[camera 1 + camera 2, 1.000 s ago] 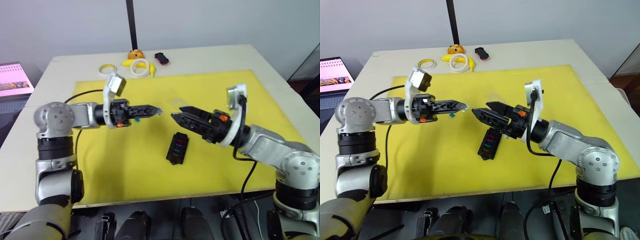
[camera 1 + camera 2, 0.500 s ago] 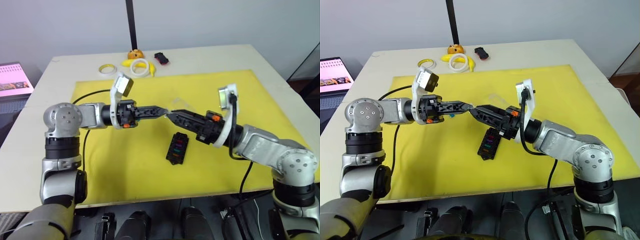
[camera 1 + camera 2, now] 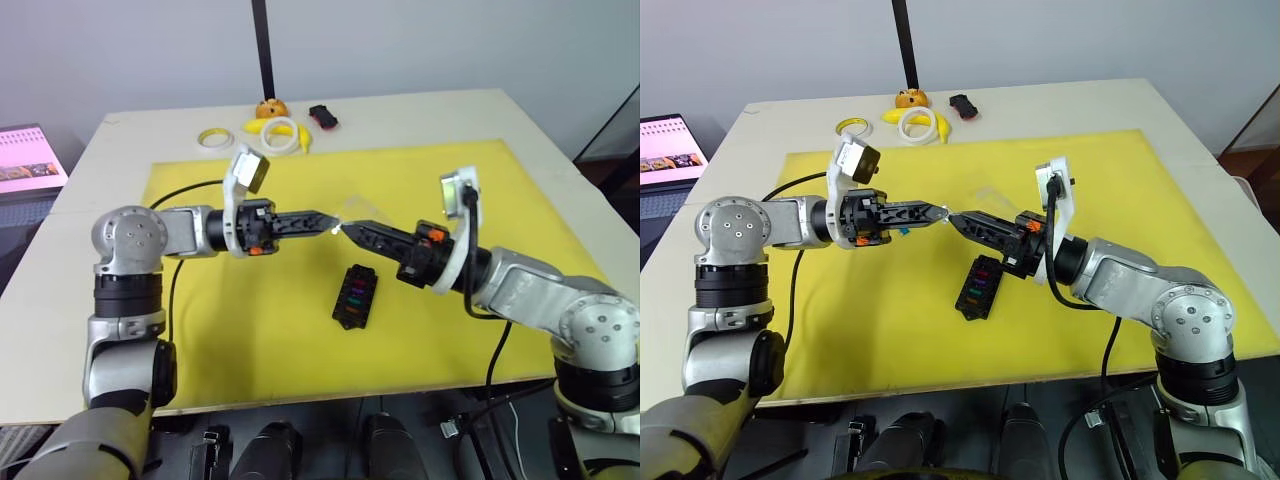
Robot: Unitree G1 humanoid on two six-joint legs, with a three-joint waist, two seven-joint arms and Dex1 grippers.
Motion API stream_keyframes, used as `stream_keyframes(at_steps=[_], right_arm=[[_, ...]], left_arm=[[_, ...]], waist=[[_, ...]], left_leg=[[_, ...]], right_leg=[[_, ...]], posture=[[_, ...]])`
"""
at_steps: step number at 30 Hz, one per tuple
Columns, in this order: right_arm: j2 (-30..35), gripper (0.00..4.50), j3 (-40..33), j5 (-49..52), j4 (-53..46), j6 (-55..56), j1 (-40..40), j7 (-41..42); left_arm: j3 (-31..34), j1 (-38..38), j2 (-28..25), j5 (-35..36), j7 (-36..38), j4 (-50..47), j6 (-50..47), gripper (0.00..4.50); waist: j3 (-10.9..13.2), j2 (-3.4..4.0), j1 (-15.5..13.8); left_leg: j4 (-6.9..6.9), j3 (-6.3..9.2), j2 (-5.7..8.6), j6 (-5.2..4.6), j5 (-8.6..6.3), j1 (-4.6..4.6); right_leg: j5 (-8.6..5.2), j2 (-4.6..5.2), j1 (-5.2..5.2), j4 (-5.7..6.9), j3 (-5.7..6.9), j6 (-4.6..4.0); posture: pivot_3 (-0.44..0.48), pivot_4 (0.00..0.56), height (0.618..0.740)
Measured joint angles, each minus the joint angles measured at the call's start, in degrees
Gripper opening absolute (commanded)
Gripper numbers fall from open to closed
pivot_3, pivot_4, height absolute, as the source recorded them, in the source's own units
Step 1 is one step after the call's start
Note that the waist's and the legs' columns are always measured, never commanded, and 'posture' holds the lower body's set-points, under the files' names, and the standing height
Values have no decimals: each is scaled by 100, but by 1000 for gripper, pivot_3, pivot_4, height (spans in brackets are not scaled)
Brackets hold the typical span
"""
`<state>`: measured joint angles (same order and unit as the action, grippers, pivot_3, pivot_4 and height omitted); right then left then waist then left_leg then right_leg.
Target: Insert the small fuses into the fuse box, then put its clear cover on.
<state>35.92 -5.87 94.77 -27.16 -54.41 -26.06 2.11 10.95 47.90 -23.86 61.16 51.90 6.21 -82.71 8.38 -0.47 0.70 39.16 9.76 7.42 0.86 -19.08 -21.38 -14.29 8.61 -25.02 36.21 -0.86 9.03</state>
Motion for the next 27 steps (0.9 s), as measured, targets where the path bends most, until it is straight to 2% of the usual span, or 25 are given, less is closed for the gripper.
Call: stream_keyframes(at_steps=[20,24,27], right_arm=[[196,21,-6,409,100,37,-51,-122],[259,1411,0,388,96,31,-55,3],[272,1411,51,311,87,31,-100,46]], left_arm=[[-12,-1,78,82,-85,-3,104,0],[-33,-2,105,76,-136,-6,108,0],[-65,-10,124,77,-192,-29,106,0]], waist=[[0,0,2],[0,0,0],[0,0,2]], left_leg=[[0,0,0,0,0,0],[0,-1,0,0,0,0],[0,0,0,0,0,0]], right_leg=[[0,0,0,0,0,0],[0,0,0,-1,0,0],[0,0,0,0,0,0]], posture=[[0,150,740],[0,150,740],[0,150,740]])
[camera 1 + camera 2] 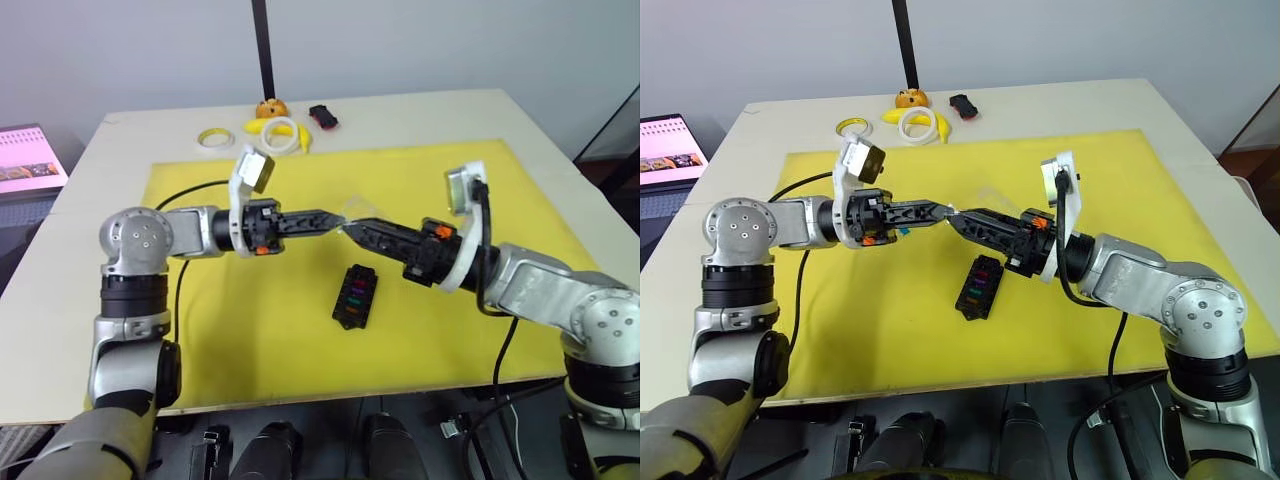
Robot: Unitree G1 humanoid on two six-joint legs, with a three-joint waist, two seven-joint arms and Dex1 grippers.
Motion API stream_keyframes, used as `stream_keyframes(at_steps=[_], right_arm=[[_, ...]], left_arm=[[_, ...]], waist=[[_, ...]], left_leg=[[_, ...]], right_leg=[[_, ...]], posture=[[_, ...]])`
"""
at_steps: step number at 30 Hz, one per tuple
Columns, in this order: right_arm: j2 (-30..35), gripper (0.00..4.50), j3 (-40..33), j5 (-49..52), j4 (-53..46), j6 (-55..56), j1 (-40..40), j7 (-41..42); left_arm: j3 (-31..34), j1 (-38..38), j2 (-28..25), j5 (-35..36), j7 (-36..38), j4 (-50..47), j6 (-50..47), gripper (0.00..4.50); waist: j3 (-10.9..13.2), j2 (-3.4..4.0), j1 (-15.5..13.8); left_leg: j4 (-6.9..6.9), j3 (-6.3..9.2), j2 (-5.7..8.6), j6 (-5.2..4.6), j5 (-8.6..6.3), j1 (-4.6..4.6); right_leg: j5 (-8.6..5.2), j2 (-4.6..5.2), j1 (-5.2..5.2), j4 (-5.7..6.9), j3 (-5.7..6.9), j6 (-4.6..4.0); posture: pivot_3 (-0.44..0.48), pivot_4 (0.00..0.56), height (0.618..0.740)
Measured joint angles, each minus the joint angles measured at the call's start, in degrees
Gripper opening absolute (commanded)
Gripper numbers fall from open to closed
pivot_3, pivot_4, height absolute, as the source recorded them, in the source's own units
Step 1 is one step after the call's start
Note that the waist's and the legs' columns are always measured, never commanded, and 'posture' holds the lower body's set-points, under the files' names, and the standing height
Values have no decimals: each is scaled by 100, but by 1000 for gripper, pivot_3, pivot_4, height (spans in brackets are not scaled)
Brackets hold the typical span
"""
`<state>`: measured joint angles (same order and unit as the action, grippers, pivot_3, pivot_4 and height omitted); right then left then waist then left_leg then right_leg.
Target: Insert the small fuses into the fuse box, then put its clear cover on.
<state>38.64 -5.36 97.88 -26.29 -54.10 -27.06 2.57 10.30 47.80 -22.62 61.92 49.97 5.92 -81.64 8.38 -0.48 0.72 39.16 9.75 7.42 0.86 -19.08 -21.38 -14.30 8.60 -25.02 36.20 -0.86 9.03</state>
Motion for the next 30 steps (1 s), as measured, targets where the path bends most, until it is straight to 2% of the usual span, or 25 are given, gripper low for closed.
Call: stream_keyframes(at_steps=[5,6,8,9,19,22,24,28,29,30], right_arm=[[9,1411,30,-39,23,0,-25,-17],[14,863,37,-44,34,0,-32,-16],[34,128,35,-73,100,0,-32,-20],[42,55,36,-71,121,4,-34,-11],[61,55,35,-18,109,13,-34,0],[98,0,35,72,51,11,-34,1],[150,0,33,124,-37,12,-34,4],[478,0,-41,135,-55,-4,-42,72],[550,0,-72,132,-46,-9,-49,90],[660,0,-85,123,-43,-36,-61,156]], left_arm=[[11,0,-1,4,-47,0,-4,0],[13,0,0,6,-49,4,-6,0],[40,1,-1,19,-56,14,-7,0],[68,2,0,30,-59,21,-6,0],[54,1,-23,81,-38,2,-8,0],[-5,-18,-98,100,35,-11,-14,1071],[-101,-94,-220,97,165,-74,-4,2078],[-705,-222,-1056,-207,916,-414,335,4136],[-820,-229,-1243,-323,1146,-480,497,4440],[-1044,-250,-1515,-541,1460,-587,801,4440]], waist=[[0,0,-1],[0,0,-1],[0,0,-3],[0,0,-2],[0,0,-2],[0,0,0],[0,0,3],[0,1,4],[1,1,3],[1,1,3]], left_leg=[[0,0,0,0,0,0],[0,0,0,0,0,0],[0,-1,0,0,0,0],[0,0,0,0,0,0],[0,0,0,0,0,0],[0,0,0,0,0,0],[-1,0,0,0,0,0],[-3,-2,-1,0,0,0],[-4,-2,-1,0,0,0],[-4,-3,-1,0,0,0]], right_leg=[[0,0,0,0,0,0],[0,0,0,0,0,0],[0,1,0,0,0,0],[0,0,0,0,0,0],[0,0,0,0,0,0],[0,0,0,0,0,0],[0,0,-1,0,0,0],[0,-1,-2,0,0,0],[0,-1,-3,-1,0,0],[0,-1,-2,-5,0,0]], posture=[[0,150,740],[0,150,740],[0,150,740],[0,150,740],[0,150,740],[0,150,740],[0,150,740],[0,150,740],[0,150,740],[0,150,740]])
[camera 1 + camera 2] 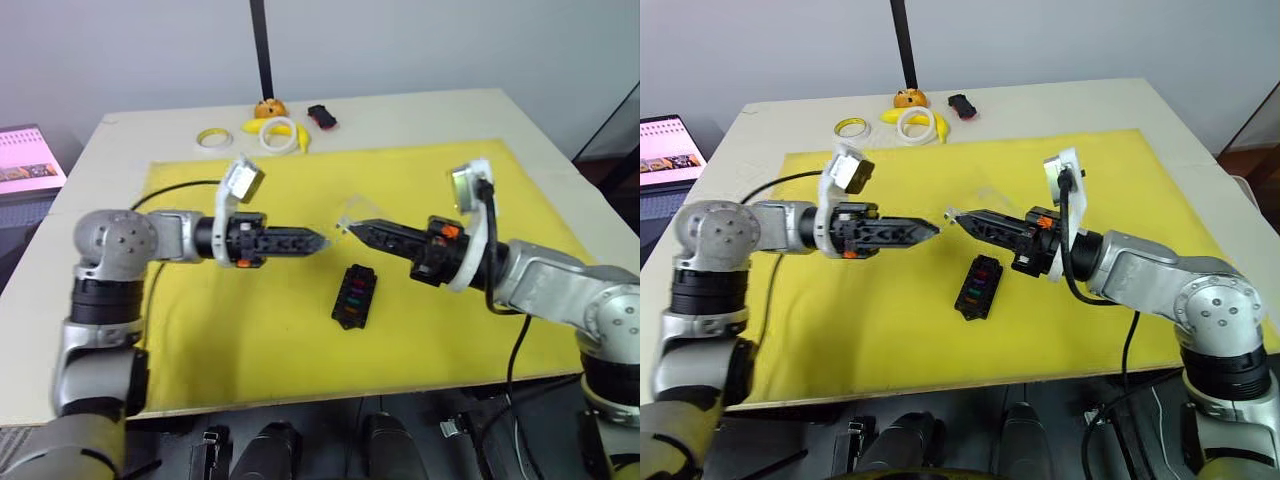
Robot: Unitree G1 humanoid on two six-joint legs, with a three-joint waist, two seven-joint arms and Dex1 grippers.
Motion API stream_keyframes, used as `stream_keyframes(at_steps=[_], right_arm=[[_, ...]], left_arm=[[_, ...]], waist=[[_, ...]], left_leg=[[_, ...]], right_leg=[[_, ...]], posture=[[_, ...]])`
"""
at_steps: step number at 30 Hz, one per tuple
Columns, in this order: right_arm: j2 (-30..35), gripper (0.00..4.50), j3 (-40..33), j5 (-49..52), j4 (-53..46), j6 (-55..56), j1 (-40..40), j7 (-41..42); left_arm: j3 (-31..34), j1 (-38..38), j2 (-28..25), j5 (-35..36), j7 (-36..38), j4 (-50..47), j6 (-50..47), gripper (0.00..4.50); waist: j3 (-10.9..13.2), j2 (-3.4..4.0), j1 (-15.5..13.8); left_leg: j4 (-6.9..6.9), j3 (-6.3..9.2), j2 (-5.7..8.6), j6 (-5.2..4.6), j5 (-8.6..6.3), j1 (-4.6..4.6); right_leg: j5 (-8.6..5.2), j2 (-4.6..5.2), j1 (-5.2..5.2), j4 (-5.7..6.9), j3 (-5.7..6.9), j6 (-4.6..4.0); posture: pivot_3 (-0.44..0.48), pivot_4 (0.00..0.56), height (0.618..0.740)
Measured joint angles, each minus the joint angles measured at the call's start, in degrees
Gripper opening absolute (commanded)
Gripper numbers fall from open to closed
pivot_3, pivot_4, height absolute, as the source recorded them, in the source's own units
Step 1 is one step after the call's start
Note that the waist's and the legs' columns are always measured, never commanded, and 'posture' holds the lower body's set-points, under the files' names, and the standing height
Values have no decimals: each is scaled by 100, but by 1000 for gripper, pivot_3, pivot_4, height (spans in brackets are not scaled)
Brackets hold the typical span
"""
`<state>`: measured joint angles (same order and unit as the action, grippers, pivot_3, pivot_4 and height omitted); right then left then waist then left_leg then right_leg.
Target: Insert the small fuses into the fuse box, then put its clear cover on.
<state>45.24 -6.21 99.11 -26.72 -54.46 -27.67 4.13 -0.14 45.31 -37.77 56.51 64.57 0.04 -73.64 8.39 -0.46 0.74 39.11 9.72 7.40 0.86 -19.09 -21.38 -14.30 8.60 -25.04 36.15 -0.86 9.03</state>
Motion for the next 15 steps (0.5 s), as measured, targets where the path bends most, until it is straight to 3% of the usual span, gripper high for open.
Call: stream_keyframes(at_steps=[2,6,9,15], right_arm=[[308,0,-24,-90,-2,-103,-9,187],[791,0,-82,-673,-105,-263,-2,665],[1230,0,225,-2084,-453,-142,99,1436],[1258,0,1045,-4119,-557,462,295,2550]], left_arm=[[-343,-80,-348,-455,503,-78,634,4440],[-810,-299,-488,-1224,950,-72,1684,4440],[-1245,-431,-429,-2080,1204,44,2945,4440],[-1707,-437,47,-3096,1430,466,4470,4440]], waist=[[1,2,-24],[2,2,-46],[2,1,-38],[3,-1,-27]], left_leg=[[2,-1,1,0,0,0],[2,0,2,-1,0,-1],[2,-4,1,-1,-1,-1],[4,-10,1,-4,-2,-5]], right_leg=[[0,1,4,-2,1,0],[0,1,7,-6,2,0],[0,0,5,-7,3,0],[0,3,3,-6,2,0]], posture=[[0,150,740],[0,150,740],[0,150,740],[0,150,740]])
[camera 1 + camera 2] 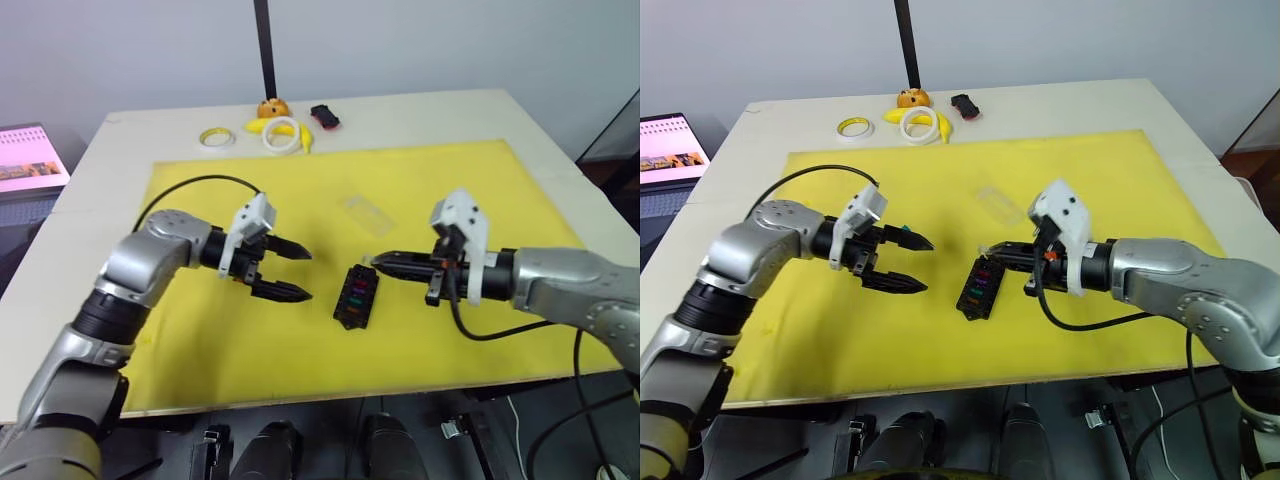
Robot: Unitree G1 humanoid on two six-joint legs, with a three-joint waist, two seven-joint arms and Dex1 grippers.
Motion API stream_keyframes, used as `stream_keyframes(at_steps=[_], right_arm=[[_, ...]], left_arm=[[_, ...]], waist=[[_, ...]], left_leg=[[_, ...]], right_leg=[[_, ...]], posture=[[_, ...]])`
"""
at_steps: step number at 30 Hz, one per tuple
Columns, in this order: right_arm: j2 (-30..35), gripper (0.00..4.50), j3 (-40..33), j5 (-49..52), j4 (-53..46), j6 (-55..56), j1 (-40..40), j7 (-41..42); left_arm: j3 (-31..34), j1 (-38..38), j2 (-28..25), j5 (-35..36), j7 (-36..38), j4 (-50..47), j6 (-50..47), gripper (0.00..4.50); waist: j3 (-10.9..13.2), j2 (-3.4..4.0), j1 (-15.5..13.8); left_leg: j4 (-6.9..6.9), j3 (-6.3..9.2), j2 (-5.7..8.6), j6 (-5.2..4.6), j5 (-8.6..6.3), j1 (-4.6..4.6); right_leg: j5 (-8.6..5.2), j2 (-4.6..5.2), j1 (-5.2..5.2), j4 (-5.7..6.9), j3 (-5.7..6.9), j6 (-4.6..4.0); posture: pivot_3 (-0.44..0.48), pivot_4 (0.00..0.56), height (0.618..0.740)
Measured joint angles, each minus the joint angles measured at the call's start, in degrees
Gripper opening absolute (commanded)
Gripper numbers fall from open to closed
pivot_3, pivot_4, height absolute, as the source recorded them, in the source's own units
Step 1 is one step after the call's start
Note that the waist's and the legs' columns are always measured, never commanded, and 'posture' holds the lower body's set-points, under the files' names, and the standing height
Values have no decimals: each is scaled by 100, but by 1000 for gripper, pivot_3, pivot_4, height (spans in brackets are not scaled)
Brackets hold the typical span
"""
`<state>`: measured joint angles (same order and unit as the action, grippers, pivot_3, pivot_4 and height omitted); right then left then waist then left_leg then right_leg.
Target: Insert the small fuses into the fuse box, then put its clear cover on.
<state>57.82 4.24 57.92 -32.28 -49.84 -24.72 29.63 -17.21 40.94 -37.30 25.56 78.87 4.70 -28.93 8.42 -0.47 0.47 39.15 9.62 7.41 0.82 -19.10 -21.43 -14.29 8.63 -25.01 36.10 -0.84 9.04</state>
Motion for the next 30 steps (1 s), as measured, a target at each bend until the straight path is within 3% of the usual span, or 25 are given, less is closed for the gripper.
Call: stream_keyframes(at_steps=[8,12,30], right_arm=[[-186,0,729,-1772,355,633,-90,735],[-317,0,923,-2426,559,879,-109,995],[-946,0,952,-3364,888,1015,-250,1687]], left_arm=[[-150,231,631,-709,-11,674,951,4440],[-167,247,706,-896,8,820,1114,4440],[-169,267,936,-1258,-65,855,1422,4440]], waist=[[0,-1,0],[0,-1,16],[0,-2,12]], left_leg=[[2,0,0,0,0,-1],[0,1,-1,0,0,-1],[3,3,0,0,0,-2]], right_leg=[[0,0,-1,2,1,0],[0,-1,-5,3,1,0],[0,0,-5,4,1,0]], posture=[[0,150,740],[0,150,740],[0,150,740]])
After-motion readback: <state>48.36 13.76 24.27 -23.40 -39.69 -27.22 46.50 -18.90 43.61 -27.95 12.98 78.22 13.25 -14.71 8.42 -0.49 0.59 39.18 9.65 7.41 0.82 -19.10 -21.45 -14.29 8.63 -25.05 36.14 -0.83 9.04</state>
